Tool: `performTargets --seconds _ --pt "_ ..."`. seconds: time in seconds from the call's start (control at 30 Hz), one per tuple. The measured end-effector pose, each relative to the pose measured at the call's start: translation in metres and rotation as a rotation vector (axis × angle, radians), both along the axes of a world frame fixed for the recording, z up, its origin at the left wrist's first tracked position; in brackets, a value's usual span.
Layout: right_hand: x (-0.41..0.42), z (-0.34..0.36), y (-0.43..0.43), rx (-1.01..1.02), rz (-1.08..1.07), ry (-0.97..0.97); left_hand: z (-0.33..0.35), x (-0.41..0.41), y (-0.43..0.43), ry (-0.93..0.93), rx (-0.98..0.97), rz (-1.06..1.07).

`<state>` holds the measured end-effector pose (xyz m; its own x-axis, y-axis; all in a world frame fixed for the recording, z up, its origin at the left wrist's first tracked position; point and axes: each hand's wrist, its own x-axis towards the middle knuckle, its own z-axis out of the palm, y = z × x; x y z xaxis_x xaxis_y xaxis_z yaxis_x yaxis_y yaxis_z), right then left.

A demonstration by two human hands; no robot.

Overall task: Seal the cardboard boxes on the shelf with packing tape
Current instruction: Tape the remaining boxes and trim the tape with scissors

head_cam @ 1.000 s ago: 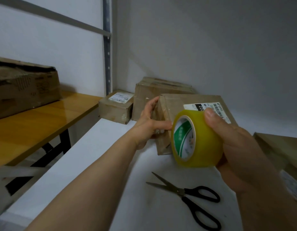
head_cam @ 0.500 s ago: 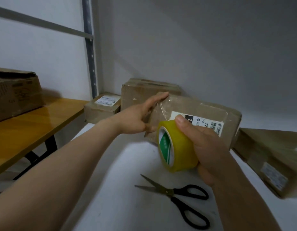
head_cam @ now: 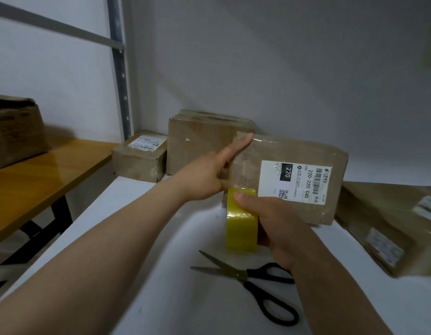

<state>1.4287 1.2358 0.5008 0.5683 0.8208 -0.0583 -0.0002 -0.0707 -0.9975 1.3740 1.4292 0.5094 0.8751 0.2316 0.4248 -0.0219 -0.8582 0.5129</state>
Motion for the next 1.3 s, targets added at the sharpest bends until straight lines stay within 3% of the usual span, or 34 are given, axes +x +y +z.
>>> performTargets --seconds 0.47,0.6,0.77,0.87,1.0,1.3 --pt "0.016 0.004 -0.003 0.033 -0.025 0.143 0.005 0.021 0.012 -0.056 -0.052 -0.093" --pt "0.020 0.004 -0.003 0.033 -0.010 0.156 0.016 0.028 0.017 0.066 -0.035 -0.049" --pt "0.021 0.001 -0.001 0.025 -0.016 0.133 0.012 0.024 0.023 0.172 -0.450 -0.289" --pt "0.021 0.001 0.000 0.024 -0.015 0.143 0.008 0.024 0.018 0.113 -0.572 -0.305" --pt "0.021 0.001 -0.001 0.043 -0.004 0.163 -0.006 0.036 0.008 -0.068 -0.559 -0.214" --pt "0.025 -0.002 -0.001 0.027 -0.006 0.159 -0.024 0.045 0.007 -0.148 -0.624 -0.221"
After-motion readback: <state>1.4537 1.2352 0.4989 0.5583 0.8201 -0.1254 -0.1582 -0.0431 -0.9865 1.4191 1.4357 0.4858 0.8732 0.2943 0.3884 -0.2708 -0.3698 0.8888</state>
